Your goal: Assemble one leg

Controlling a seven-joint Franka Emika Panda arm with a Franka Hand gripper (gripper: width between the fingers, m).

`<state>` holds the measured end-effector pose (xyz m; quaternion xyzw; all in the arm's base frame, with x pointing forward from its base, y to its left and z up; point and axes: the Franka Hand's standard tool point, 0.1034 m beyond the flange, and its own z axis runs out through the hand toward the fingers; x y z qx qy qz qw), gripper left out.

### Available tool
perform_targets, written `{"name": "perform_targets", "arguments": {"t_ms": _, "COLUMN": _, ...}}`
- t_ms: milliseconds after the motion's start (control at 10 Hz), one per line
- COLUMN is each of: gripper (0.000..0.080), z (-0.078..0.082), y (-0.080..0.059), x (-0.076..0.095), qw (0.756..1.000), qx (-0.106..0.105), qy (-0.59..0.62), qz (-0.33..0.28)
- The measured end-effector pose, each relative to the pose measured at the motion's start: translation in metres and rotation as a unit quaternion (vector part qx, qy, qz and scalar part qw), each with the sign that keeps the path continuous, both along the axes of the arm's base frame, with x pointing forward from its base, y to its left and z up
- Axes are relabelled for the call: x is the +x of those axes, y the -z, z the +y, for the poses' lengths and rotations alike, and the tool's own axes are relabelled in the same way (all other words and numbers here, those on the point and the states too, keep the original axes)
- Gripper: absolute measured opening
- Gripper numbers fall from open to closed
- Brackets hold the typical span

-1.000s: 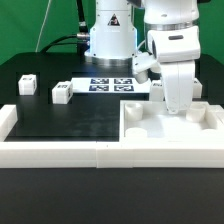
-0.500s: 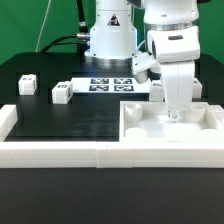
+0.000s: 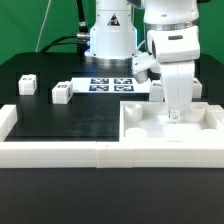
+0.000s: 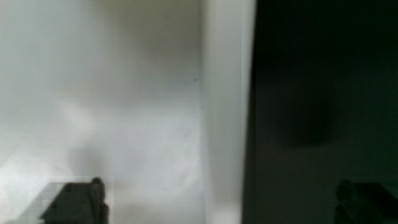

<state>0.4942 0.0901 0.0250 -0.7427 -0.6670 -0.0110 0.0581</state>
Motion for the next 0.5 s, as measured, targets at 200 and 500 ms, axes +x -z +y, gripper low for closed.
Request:
{"name": "perform_targets", "arguments": {"t_ms": 200, "gripper": 0.0648, "z": -0.004, "y": -0.025, "x": -0.017, "qw": 1.0, "qx": -0.013, "qy": -0.002, "qz": -0.002}}
{"name": "perform_targets", "arguments": {"t_ms": 500, "gripper": 0.0648, "z": -0.002, "y": -0.049, "x": -0.024, "qw": 1.0, "qx": -0.025, "qy": 0.001, "qz": -0.001}}
